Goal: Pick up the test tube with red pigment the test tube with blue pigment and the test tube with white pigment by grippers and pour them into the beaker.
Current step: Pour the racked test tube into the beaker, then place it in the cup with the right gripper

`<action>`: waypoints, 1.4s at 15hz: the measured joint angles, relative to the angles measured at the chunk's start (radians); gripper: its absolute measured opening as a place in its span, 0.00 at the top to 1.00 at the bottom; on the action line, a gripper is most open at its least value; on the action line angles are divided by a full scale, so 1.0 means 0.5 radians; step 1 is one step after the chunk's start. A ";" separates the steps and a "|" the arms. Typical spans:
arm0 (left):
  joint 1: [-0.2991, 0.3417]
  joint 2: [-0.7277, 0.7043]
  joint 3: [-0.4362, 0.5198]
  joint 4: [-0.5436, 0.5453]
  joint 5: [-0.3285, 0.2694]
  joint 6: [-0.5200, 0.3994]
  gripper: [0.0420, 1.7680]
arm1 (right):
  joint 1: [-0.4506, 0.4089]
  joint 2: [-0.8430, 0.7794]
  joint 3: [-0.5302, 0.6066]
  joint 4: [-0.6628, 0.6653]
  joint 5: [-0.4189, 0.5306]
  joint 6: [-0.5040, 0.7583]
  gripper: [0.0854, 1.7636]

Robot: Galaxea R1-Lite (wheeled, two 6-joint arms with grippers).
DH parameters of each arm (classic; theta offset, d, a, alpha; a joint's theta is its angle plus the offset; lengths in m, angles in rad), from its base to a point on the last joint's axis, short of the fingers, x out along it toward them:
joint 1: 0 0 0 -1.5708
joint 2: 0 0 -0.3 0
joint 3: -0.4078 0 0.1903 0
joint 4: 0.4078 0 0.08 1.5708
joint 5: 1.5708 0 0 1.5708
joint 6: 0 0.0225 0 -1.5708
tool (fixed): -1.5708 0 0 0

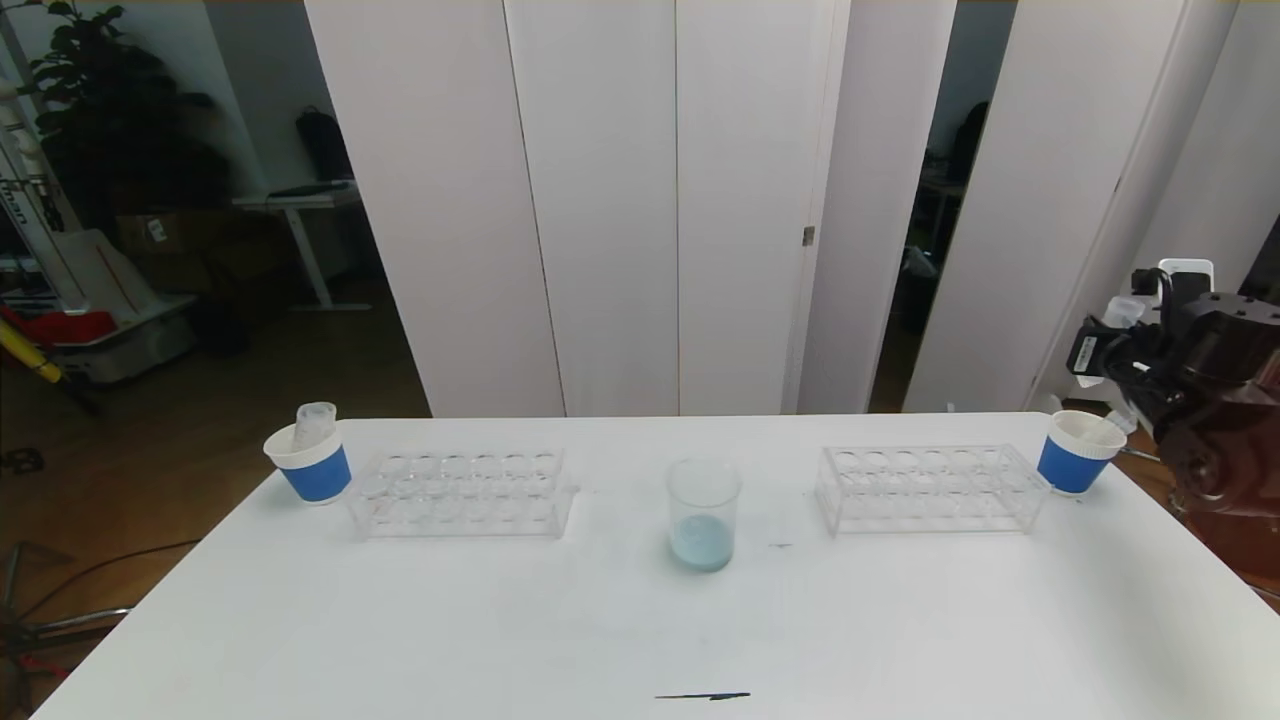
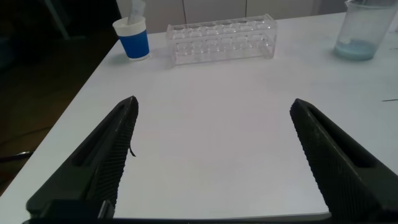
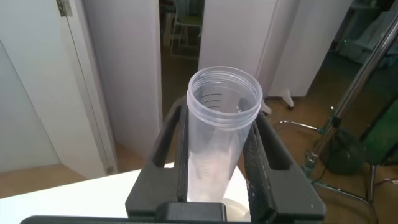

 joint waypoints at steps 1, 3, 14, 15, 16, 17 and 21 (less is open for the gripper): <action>0.000 0.000 0.000 0.000 0.000 0.000 0.01 | -0.011 0.029 0.027 -0.005 0.003 -0.041 0.70; 0.000 0.000 0.000 0.001 0.000 0.000 0.01 | -0.030 0.078 0.084 -0.020 -0.006 -0.110 0.70; 0.000 0.000 0.000 0.000 0.000 0.000 0.01 | -0.051 0.220 0.241 -0.140 -0.004 -0.206 0.70; 0.000 0.000 0.000 0.000 0.000 -0.001 0.01 | -0.057 0.223 0.242 -0.140 -0.003 -0.211 0.70; 0.000 0.000 0.000 0.000 0.000 0.000 0.01 | -0.062 0.226 0.242 -0.140 -0.002 -0.220 0.70; 0.000 0.000 0.000 0.000 0.000 0.000 0.01 | -0.066 0.228 0.243 -0.141 -0.002 -0.229 0.70; 0.000 0.000 0.000 0.001 0.001 0.000 0.01 | -0.080 0.237 0.255 -0.140 -0.001 -0.234 0.70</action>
